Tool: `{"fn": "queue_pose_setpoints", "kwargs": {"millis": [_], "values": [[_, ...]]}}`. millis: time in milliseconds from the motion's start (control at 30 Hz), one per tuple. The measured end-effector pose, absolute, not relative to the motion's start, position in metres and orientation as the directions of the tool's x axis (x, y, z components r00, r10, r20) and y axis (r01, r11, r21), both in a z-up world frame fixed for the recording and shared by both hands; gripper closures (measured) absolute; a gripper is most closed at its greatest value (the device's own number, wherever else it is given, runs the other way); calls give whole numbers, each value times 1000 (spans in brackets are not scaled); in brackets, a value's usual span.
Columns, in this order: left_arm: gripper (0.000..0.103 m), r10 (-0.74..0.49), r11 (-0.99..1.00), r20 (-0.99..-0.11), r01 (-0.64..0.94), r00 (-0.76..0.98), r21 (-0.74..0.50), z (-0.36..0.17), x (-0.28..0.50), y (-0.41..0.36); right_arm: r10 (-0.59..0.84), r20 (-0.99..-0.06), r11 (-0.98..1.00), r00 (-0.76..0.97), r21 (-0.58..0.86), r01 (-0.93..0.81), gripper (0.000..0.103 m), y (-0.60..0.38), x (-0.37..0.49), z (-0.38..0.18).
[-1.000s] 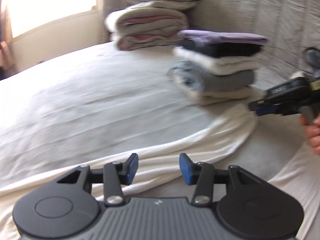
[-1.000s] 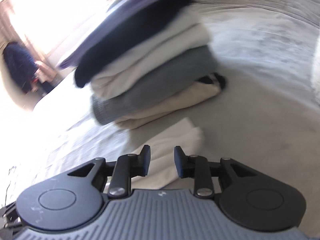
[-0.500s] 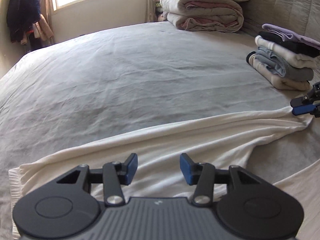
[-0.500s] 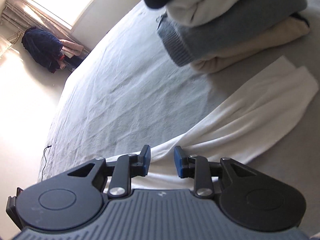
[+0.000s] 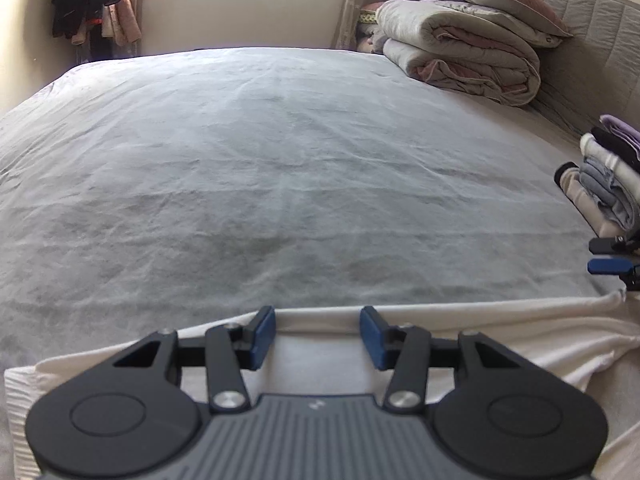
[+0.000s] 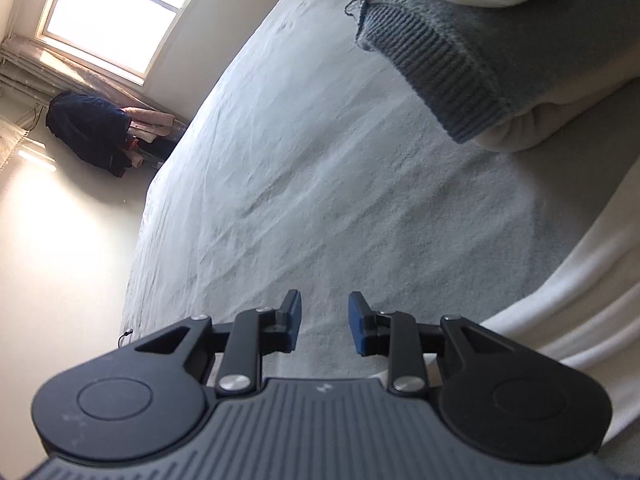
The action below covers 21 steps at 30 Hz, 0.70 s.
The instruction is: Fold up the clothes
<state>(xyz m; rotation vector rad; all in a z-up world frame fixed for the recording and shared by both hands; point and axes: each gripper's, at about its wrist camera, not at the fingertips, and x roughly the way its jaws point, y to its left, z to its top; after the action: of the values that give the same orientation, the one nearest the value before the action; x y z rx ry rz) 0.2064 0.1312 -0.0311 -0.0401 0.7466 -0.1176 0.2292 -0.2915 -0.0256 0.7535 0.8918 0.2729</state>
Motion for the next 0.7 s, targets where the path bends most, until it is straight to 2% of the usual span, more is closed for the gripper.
{"fn": "queue_pose_setpoints", "kwargs": {"millis": [200,333,533,700], "values": [[53,-84,996,-656,74,750,-44,-20,201,142,484,-635,798,602,602,-6,73,-272,235,-10],[52,-68,997,-652,78,755,-14,-13,181,155,445,-686,873,576,475,-109,73,-262,222,9],[52,-63,994,-652,105,756,26,-7,150,168,419,-722,898,551,421,-130,73,-274,193,17],[52,-81,997,-662,57,745,-58,-10,137,184,374,-757,920,536,378,-107,73,-270,181,3]]}}
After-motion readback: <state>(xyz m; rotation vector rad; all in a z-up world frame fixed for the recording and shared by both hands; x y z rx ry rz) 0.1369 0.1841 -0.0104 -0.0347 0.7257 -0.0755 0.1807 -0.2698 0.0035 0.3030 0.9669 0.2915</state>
